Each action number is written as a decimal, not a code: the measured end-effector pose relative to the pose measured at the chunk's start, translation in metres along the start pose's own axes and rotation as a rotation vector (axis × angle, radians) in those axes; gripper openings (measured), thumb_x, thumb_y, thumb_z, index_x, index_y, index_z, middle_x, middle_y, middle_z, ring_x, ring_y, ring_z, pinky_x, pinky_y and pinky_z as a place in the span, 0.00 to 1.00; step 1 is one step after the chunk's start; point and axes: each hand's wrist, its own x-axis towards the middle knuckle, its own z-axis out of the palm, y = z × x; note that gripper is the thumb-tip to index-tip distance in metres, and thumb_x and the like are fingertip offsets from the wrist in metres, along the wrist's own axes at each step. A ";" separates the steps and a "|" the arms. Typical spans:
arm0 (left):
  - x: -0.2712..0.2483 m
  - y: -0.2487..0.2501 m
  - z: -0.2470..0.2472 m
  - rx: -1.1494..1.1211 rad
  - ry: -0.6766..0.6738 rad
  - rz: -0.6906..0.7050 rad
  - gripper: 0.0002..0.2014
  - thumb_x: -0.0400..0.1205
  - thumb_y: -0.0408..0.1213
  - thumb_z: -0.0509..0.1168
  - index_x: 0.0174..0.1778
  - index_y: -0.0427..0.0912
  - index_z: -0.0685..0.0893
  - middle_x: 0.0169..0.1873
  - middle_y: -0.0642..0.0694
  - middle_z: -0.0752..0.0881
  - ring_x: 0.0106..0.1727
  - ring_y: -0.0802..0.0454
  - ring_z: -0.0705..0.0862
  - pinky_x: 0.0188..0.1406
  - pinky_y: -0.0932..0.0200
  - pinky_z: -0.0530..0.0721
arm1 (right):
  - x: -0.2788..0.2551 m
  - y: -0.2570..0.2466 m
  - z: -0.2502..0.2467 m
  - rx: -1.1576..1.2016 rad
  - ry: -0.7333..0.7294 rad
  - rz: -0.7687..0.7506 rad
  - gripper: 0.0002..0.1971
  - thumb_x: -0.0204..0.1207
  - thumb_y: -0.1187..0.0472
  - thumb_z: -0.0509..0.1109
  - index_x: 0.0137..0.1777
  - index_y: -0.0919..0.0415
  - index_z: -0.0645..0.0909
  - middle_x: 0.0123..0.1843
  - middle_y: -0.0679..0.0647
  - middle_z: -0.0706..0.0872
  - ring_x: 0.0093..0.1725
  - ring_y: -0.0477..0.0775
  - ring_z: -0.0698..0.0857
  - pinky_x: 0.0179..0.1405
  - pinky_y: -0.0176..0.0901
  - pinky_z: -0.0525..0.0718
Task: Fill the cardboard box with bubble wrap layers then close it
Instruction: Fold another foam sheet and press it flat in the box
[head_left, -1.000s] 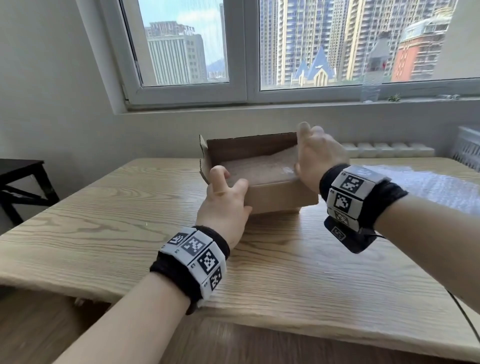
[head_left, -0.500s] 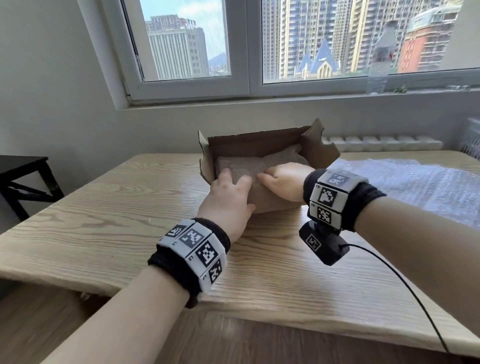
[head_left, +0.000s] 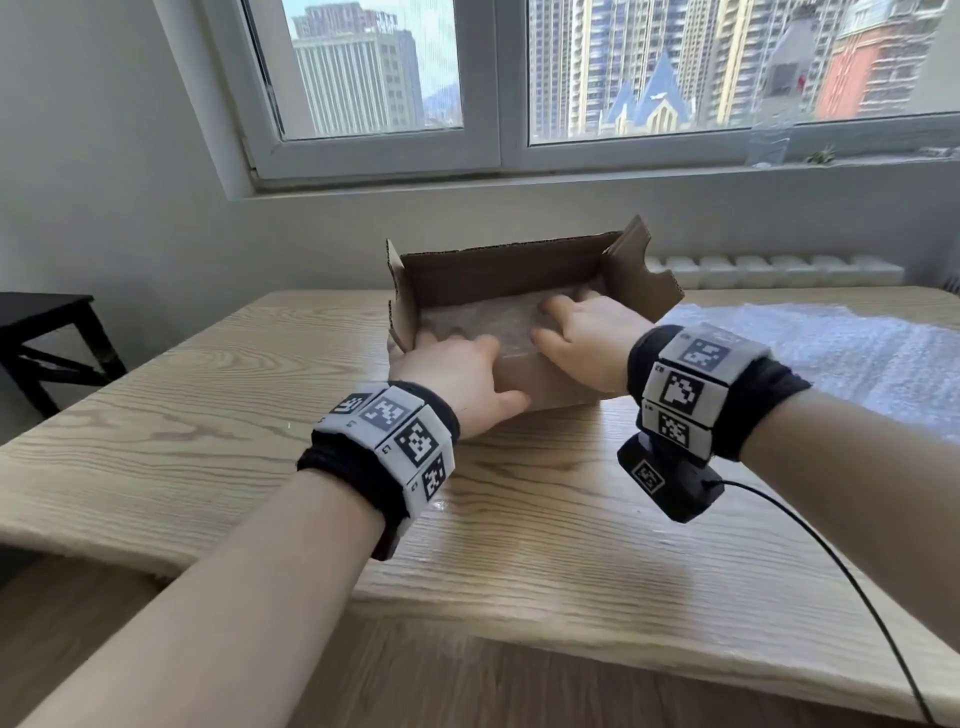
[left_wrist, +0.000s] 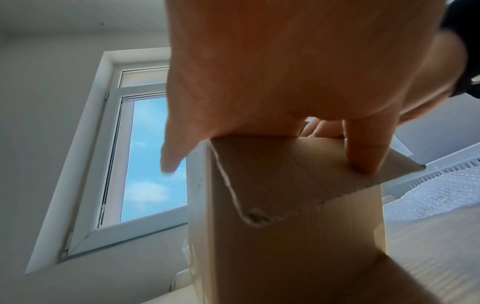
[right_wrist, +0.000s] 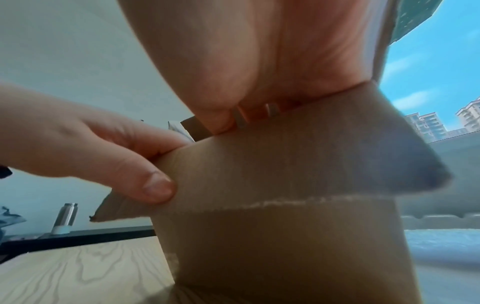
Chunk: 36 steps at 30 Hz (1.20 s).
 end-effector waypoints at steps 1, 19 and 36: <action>0.001 0.001 -0.001 0.005 -0.004 -0.004 0.26 0.74 0.66 0.58 0.59 0.52 0.74 0.64 0.44 0.79 0.70 0.38 0.72 0.69 0.35 0.71 | 0.003 -0.002 -0.002 0.021 -0.019 0.013 0.24 0.82 0.49 0.52 0.73 0.61 0.69 0.69 0.71 0.74 0.69 0.67 0.75 0.69 0.51 0.75; 0.002 0.002 -0.001 -0.080 -0.101 -0.013 0.27 0.73 0.64 0.63 0.59 0.49 0.70 0.57 0.46 0.83 0.59 0.44 0.82 0.58 0.47 0.82 | -0.005 -0.010 -0.004 -0.075 -0.273 -0.020 0.39 0.76 0.30 0.48 0.82 0.52 0.58 0.82 0.63 0.64 0.81 0.62 0.63 0.77 0.50 0.65; -0.001 0.035 -0.033 0.182 0.085 -0.027 0.17 0.83 0.35 0.54 0.67 0.41 0.78 0.66 0.41 0.78 0.69 0.40 0.75 0.59 0.49 0.77 | 0.022 -0.007 0.001 -0.307 -0.432 -0.104 0.43 0.57 0.33 0.75 0.73 0.52 0.74 0.58 0.54 0.88 0.57 0.57 0.86 0.63 0.48 0.83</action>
